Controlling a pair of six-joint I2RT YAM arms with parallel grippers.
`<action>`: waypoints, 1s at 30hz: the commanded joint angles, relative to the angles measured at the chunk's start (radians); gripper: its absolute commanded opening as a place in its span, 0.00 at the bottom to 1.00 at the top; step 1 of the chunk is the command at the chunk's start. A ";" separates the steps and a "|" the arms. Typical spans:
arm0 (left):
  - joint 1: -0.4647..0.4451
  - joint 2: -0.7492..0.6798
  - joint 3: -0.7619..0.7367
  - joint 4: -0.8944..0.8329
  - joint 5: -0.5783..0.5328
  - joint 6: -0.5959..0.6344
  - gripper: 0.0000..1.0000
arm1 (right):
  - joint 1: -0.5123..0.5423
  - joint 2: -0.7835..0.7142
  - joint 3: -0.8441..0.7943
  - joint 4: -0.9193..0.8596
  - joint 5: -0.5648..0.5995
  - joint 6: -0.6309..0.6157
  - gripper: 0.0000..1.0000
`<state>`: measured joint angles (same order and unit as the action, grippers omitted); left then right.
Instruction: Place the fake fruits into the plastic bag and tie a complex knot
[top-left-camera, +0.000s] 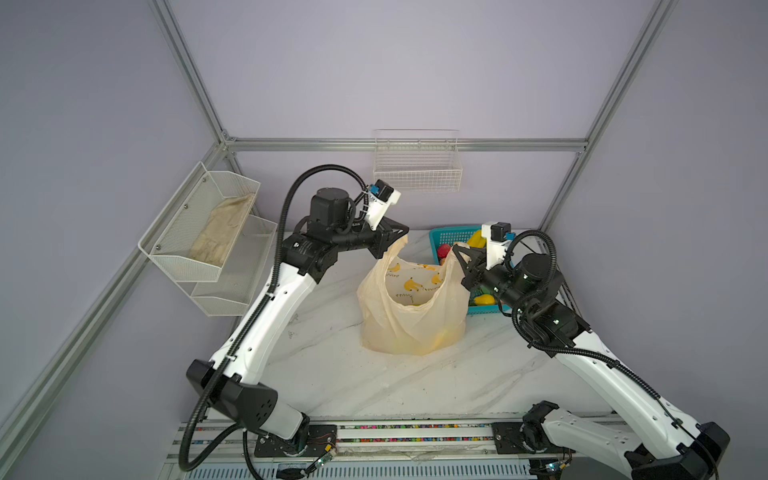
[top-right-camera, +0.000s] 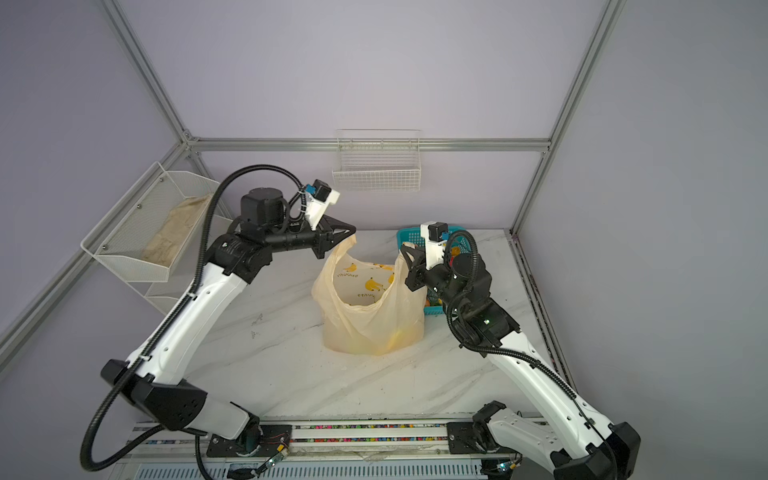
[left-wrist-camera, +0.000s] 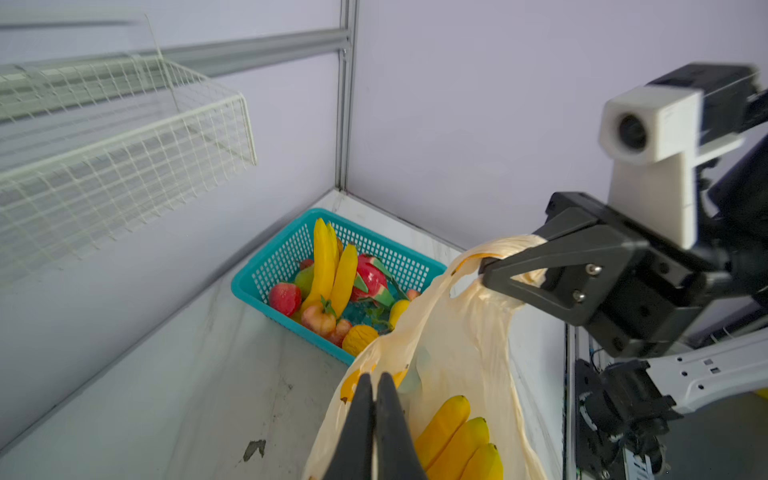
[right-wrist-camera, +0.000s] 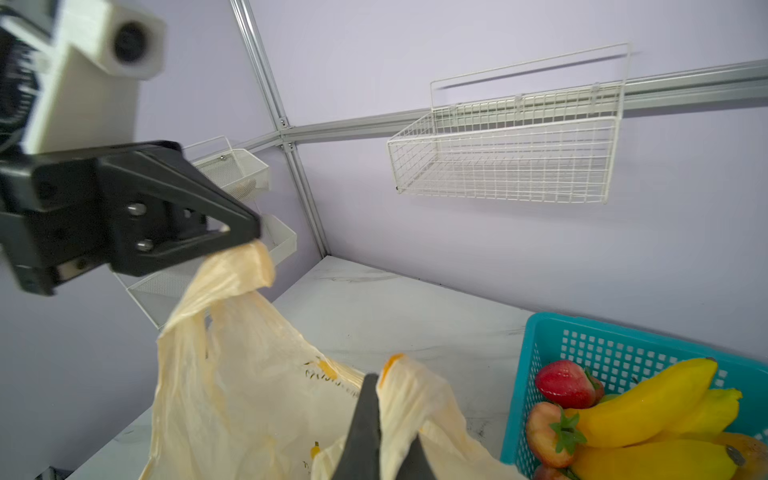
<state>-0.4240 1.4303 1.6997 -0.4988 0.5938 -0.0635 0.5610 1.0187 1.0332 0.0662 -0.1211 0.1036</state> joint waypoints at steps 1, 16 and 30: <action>0.022 -0.114 -0.168 0.333 -0.065 -0.289 0.00 | -0.003 -0.050 -0.015 -0.005 0.086 0.010 0.00; 0.045 -0.396 -0.594 0.578 -0.342 -0.667 0.00 | -0.004 -0.028 0.005 -0.137 0.233 -0.037 0.11; 0.045 -0.421 -0.604 0.517 -0.338 -0.697 0.00 | 0.132 0.099 0.285 -0.113 0.076 -0.181 0.71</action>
<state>-0.3836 1.0176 1.1233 -0.0185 0.2531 -0.7433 0.6334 1.0832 1.2778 -0.0933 0.0044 -0.0139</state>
